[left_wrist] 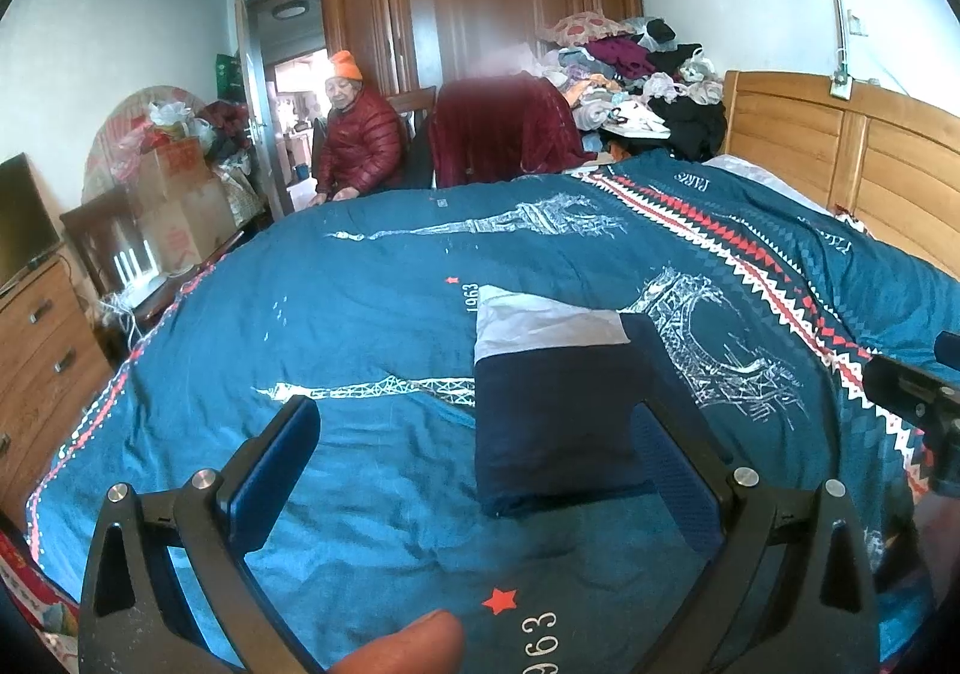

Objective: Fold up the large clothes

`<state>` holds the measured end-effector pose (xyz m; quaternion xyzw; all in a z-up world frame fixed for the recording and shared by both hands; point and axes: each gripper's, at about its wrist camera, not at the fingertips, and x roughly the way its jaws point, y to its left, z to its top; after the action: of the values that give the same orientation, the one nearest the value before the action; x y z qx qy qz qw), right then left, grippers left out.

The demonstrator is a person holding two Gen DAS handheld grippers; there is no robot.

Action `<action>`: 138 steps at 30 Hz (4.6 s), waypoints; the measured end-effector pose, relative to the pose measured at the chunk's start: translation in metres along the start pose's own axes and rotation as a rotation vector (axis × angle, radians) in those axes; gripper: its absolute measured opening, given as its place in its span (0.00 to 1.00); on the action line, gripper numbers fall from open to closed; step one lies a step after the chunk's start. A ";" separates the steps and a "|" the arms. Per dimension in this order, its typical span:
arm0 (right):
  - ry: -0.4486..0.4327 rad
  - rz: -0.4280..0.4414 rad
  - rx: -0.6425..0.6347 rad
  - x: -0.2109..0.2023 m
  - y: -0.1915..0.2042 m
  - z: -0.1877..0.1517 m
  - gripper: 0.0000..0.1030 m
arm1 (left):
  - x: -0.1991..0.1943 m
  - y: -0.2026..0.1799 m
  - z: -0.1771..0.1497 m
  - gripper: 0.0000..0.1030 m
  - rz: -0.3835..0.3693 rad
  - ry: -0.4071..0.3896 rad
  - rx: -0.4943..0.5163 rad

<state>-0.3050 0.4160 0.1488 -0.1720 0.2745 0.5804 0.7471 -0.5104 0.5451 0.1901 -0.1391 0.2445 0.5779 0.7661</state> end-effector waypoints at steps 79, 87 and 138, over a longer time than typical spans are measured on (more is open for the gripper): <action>0.049 0.004 0.000 0.005 -0.004 0.010 1.00 | 0.022 0.004 -0.006 1.00 0.007 0.045 0.003; 0.047 0.003 0.000 0.005 -0.004 0.011 1.00 | 0.023 0.005 -0.008 1.00 0.008 0.041 0.001; 0.046 0.049 -0.011 0.005 0.008 0.019 1.00 | 0.011 0.012 0.000 1.00 0.029 -0.019 -0.034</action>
<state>-0.3078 0.4331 0.1609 -0.1827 0.2924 0.5960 0.7252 -0.5198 0.5572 0.1848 -0.1431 0.2294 0.5945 0.7573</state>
